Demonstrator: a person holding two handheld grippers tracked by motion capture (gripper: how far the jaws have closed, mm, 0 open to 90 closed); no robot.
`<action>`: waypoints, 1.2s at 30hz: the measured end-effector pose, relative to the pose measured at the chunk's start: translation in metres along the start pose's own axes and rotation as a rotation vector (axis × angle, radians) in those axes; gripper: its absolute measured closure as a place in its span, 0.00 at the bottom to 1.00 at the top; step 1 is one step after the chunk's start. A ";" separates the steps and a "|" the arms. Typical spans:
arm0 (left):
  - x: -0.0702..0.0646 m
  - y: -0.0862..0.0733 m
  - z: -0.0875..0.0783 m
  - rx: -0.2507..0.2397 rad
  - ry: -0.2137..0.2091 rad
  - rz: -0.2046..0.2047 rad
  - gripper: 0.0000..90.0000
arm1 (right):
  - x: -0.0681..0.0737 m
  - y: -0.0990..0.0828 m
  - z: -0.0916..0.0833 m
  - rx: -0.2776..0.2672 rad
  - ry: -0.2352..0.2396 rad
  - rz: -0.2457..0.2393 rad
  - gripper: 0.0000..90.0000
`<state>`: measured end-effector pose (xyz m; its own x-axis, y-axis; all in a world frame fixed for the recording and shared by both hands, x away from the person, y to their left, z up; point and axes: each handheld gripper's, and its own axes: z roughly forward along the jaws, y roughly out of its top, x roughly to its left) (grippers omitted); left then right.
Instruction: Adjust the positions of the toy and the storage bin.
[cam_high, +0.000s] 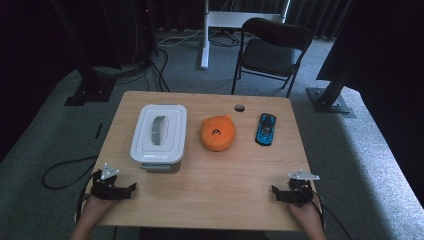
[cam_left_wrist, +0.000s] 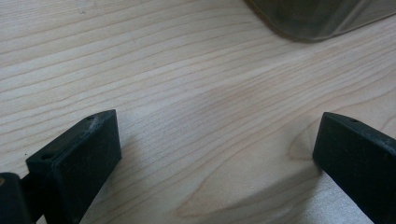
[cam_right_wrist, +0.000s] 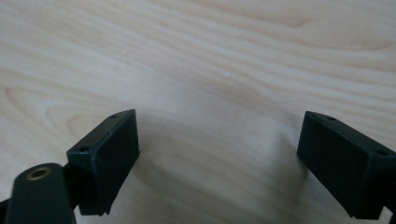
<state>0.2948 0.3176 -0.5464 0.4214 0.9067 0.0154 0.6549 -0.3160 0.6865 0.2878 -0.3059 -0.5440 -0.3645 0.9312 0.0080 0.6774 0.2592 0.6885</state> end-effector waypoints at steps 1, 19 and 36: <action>0.000 0.000 0.000 0.000 0.000 0.000 0.01 | -0.001 0.001 0.000 -0.004 0.012 0.008 0.14; 0.000 0.000 0.000 0.001 0.000 0.000 0.02 | -0.002 0.023 0.003 -0.032 0.016 0.024 0.14; 0.000 0.000 0.000 0.001 0.000 -0.001 0.02 | -0.003 0.048 0.013 -0.049 0.000 0.047 0.14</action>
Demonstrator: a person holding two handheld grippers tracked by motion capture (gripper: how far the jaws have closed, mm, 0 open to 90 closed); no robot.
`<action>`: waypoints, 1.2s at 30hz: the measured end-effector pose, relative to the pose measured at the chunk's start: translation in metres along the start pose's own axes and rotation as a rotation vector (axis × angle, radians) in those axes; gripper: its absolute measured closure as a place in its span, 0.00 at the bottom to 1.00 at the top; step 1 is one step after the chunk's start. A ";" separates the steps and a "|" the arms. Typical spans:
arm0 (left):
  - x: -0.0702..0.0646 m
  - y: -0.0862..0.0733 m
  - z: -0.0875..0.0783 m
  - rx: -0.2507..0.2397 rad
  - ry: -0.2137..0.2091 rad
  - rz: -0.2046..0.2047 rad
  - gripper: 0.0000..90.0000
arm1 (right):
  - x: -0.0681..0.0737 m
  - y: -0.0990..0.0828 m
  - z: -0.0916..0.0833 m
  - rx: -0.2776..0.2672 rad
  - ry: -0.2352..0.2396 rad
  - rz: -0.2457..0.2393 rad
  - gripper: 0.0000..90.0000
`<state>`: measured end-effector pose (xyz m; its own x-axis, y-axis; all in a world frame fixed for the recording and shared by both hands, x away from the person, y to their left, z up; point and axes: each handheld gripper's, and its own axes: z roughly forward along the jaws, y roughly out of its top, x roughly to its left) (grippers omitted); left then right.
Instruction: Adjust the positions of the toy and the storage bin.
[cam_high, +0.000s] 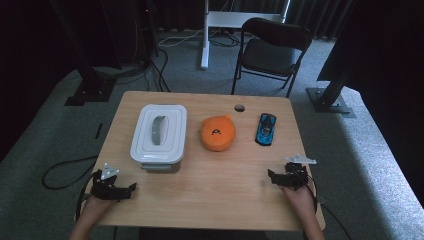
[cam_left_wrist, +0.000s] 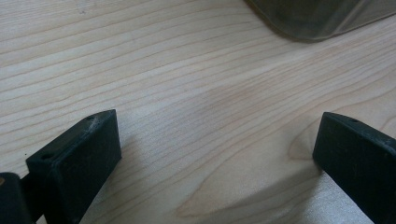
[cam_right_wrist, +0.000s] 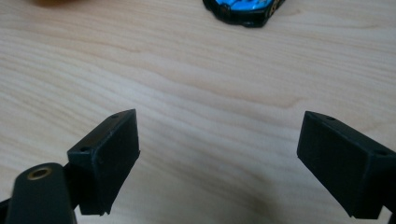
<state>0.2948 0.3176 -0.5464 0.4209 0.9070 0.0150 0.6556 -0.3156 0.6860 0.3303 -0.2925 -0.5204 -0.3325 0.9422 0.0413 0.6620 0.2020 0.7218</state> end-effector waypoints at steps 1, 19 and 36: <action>0.000 0.000 0.000 -0.001 0.000 0.000 0.02 | 0.000 0.002 0.001 -0.004 -0.004 0.001 0.14; 0.000 0.000 0.000 -0.001 0.000 0.000 0.02 | 0.001 0.036 0.022 -0.016 -0.026 0.014 0.14; 0.000 0.000 0.000 -0.001 0.000 0.000 0.02 | 0.000 0.073 0.050 -0.035 -0.031 0.069 0.14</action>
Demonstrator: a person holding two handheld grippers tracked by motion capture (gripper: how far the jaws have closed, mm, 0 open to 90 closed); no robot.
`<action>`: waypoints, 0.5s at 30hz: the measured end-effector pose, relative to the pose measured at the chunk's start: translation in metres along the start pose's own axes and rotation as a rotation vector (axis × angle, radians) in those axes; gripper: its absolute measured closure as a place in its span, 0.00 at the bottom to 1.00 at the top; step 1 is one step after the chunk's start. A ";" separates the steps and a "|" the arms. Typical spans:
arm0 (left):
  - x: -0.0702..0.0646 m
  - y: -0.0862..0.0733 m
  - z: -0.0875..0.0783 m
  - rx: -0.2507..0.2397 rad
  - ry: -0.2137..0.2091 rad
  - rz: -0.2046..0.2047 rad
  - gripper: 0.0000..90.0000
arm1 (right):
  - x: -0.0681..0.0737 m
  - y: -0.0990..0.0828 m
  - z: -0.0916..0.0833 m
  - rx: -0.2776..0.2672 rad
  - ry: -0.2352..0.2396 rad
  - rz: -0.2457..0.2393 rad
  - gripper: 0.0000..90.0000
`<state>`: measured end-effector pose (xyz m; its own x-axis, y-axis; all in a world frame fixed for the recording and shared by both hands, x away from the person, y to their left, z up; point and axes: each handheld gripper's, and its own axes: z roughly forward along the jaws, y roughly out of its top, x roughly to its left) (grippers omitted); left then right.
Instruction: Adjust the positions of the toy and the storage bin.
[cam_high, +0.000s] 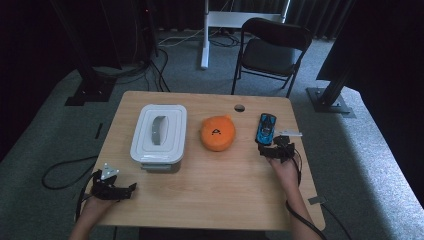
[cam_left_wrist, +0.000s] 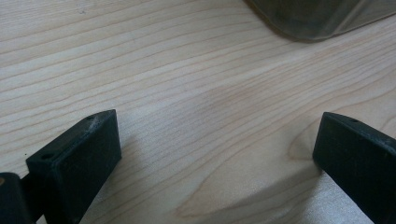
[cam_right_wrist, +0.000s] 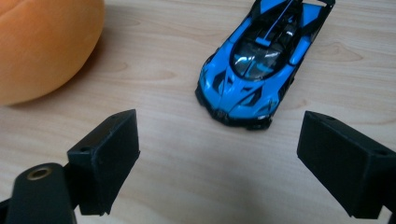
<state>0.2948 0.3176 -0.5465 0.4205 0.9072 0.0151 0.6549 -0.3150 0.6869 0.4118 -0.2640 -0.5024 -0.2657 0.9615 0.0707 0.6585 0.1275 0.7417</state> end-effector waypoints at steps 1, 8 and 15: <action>0.000 0.000 0.000 0.000 0.000 0.000 0.02 | 0.000 0.002 0.002 -0.001 -0.010 0.001 0.14; 0.000 0.000 0.000 0.000 0.000 0.000 0.02 | -0.001 0.012 0.015 0.006 -0.014 0.045 0.14; 0.000 0.000 0.000 0.000 0.000 0.000 0.02 | -0.003 0.022 0.027 0.003 -0.035 0.074 0.14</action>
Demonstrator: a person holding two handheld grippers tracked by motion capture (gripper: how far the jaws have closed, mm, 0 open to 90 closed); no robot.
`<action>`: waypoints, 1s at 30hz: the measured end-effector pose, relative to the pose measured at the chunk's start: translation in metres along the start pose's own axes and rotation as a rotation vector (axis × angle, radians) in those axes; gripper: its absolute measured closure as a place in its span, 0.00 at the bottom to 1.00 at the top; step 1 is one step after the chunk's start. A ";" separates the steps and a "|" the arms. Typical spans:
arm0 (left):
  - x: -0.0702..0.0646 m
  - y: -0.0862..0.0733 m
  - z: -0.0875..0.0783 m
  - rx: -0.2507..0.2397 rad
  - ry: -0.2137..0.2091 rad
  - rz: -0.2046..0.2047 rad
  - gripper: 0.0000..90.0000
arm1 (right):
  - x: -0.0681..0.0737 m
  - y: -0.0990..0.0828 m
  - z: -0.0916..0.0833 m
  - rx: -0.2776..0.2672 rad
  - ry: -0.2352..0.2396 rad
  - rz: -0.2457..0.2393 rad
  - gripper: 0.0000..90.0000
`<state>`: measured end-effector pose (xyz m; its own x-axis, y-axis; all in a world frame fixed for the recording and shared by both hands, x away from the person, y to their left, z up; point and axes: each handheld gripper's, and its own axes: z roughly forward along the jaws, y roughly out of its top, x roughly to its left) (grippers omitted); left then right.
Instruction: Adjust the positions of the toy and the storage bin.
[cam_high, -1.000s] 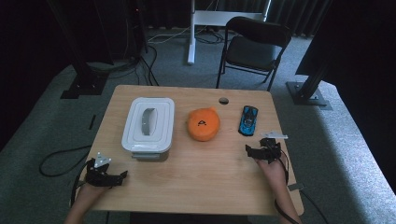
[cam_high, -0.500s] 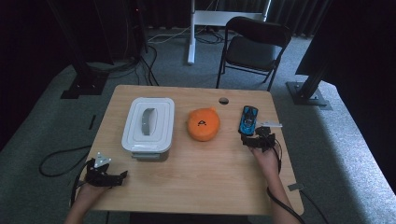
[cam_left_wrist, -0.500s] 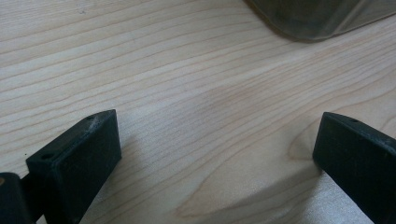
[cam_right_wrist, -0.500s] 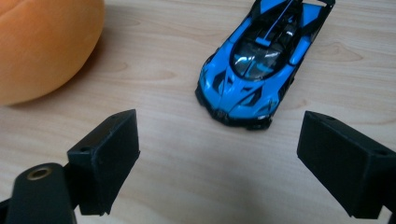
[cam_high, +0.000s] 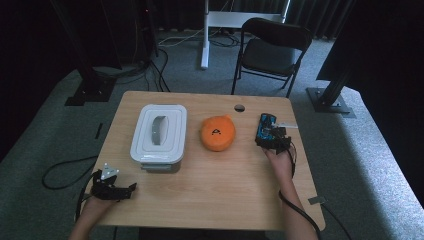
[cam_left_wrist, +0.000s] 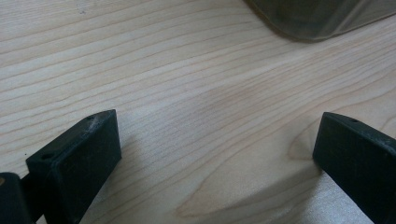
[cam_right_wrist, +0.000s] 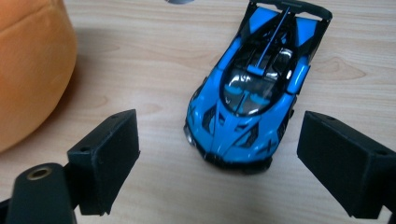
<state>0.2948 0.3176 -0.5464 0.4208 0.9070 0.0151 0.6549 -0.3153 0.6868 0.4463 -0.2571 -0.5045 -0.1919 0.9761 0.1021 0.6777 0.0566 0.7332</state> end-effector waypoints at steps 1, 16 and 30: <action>0.000 0.000 0.000 0.000 0.000 0.000 0.02 | 0.000 0.001 0.002 0.003 -0.008 0.003 0.14; 0.000 0.000 0.000 0.000 0.000 0.000 0.02 | 0.001 0.016 0.025 0.004 -0.065 0.044 0.14; 0.000 0.000 0.000 -0.001 -0.007 0.004 0.01 | -0.006 0.021 0.046 0.041 -0.119 0.076 0.14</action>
<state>0.2945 0.3173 -0.5465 0.4280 0.9037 0.0125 0.6525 -0.3185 0.6876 0.4943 -0.2524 -0.5205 -0.0549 0.9958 0.0738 0.7160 -0.0122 0.6980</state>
